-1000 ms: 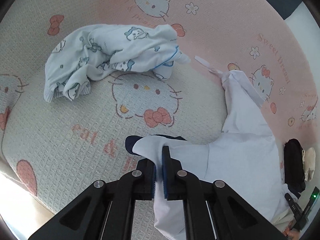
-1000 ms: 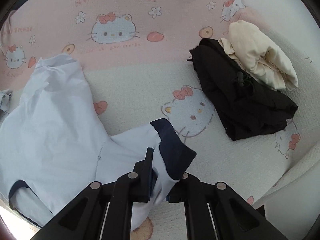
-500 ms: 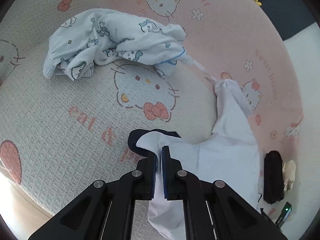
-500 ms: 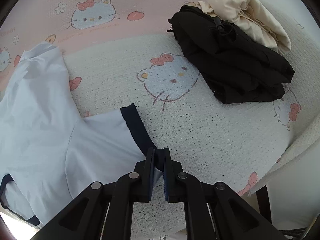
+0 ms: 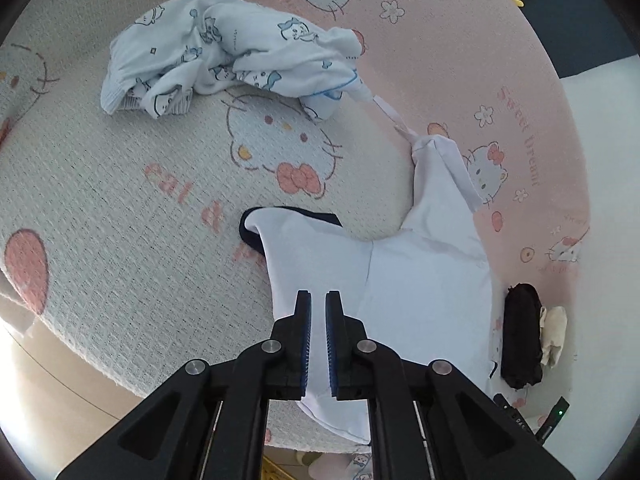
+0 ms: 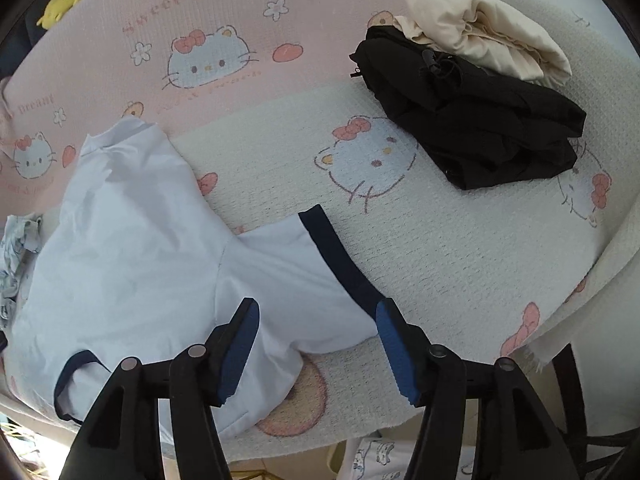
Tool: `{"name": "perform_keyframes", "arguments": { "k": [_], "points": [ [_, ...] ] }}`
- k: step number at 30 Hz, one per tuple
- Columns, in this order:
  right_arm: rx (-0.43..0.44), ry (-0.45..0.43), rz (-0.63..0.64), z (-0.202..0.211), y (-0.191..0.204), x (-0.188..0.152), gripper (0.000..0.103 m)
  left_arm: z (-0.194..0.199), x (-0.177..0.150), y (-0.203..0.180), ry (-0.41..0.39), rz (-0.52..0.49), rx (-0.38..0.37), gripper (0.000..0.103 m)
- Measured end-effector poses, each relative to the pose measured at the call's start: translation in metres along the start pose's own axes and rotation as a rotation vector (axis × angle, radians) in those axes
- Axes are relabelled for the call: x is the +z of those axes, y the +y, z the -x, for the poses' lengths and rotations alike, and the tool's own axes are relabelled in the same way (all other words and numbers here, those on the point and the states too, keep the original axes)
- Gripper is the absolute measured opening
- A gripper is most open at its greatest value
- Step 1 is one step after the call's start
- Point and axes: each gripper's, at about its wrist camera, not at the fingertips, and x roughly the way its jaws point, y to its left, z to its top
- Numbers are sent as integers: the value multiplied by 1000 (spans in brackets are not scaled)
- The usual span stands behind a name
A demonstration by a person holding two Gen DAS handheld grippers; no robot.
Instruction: Fold clothes
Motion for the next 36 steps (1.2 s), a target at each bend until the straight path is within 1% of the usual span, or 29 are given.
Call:
{"name": "perform_keyframes", "arguments": {
  "k": [2, 4, 6, 9, 11, 13, 17, 19, 20, 23, 25, 27, 28, 29, 30, 31, 32, 33, 36],
  "points": [
    [30, 9, -24, 3, 1, -5, 60, -6, -7, -4, 29, -17, 0, 6],
    [59, 26, -49, 2, 2, -9, 60, -15, -14, -3, 73, -4, -43, 6],
    [93, 45, -85, 1, 2, -13, 60, -27, -21, 4, 119, 54, -85, 6],
    [154, 78, -151, -3, -2, -20, 60, -44, -32, 21, 154, 153, -100, 6],
    [195, 101, -196, -6, -5, -24, 60, -46, -38, 28, 127, 180, -140, 6],
    [253, 142, -279, -14, -14, -28, 60, -45, -43, 35, 110, 224, -185, 6],
    [393, 209, -472, -30, -31, -41, 60, -49, -50, 53, 107, 381, -284, 6],
    [421, 228, -509, -35, -32, -44, 61, -48, -56, 57, 85, 440, -308, 6],
    [418, 224, -506, -34, -29, -46, 61, -47, -59, 55, 70, 452, -303, 6],
    [411, 220, -467, -32, -19, -44, 61, -41, -63, 42, 45, 437, -236, 6],
    [415, 225, -446, -33, -14, -42, 61, -36, -56, 26, 62, 354, -154, 7],
    [408, 228, -422, -34, -8, -40, 61, -30, -48, 11, 69, 272, -101, 9],
    [404, 228, -411, -33, -6, -39, 61, -27, -44, 4, 67, 241, -73, 22],
    [402, 228, -400, -33, -5, -38, 63, -22, -41, 3, 41, 250, -47, 48],
    [399, 228, -390, -33, -3, -37, 65, -14, -39, 6, -12, 286, -40, 63],
    [401, 228, -385, -33, -2, -36, 66, -7, -38, 11, -61, 320, -41, 84],
    [405, 229, -382, -33, -1, -36, 67, -3, -36, 22, -95, 346, -71, 88],
    [407, 230, -380, -33, 0, -35, 67, -4, -35, 24, -97, 356, -97, 88],
    [416, 233, -382, -34, 0, -34, 67, -19, -32, 27, -16, 359, -88, 88]
  ]
}}
